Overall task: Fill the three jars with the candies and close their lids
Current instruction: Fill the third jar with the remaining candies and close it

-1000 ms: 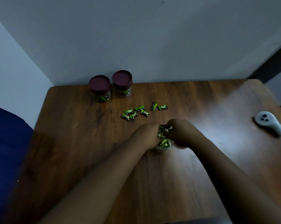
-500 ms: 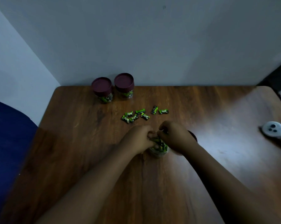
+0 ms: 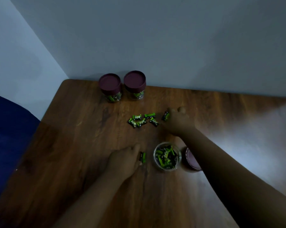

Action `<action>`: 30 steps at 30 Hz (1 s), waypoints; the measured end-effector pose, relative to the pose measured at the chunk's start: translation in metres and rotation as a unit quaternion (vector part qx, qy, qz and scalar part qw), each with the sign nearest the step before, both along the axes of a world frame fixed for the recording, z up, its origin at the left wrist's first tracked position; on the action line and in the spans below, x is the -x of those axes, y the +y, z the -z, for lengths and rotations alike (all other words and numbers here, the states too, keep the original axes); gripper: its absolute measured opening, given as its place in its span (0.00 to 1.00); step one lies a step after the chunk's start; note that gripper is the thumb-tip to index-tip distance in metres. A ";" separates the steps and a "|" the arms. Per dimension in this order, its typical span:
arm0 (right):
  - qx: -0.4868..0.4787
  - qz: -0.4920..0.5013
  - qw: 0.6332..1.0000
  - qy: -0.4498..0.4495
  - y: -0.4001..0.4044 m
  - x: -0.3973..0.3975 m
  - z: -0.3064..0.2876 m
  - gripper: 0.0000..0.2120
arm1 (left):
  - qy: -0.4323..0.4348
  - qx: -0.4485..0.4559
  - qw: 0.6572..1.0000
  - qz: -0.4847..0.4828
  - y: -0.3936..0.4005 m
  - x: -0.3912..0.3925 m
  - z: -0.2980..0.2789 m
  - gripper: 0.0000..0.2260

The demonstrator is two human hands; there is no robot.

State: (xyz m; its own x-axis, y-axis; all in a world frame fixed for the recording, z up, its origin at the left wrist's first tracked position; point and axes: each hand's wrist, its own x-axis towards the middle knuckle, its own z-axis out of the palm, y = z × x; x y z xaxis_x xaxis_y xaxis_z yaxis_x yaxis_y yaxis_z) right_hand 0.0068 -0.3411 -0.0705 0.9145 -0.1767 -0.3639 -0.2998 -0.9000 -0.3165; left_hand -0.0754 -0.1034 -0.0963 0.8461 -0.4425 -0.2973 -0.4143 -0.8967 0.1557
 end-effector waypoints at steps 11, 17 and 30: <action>0.081 -0.221 0.971 -0.044 0.033 -0.028 0.034 0.20 | -0.015 -0.049 0.998 0.020 -0.038 -0.040 -0.004 0.15; 0.106 -0.257 0.956 -0.091 0.032 -0.017 0.029 0.12 | -0.084 0.012 0.993 -0.082 -0.031 -0.086 -0.013 0.14; 0.008 -0.114 0.993 -0.013 0.010 -0.014 0.026 0.10 | -0.047 -0.047 0.996 -0.061 -0.048 -0.098 0.016 0.16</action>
State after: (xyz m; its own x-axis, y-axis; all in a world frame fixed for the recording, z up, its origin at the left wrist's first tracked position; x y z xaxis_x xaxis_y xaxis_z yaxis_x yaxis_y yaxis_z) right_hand 0.0206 -0.3311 -0.0964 0.9407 0.0302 -0.3379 -0.0795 -0.9487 -0.3060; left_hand 0.0229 -0.1518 -0.1123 0.9180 -0.3077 -0.2503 -0.3092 -0.9504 0.0342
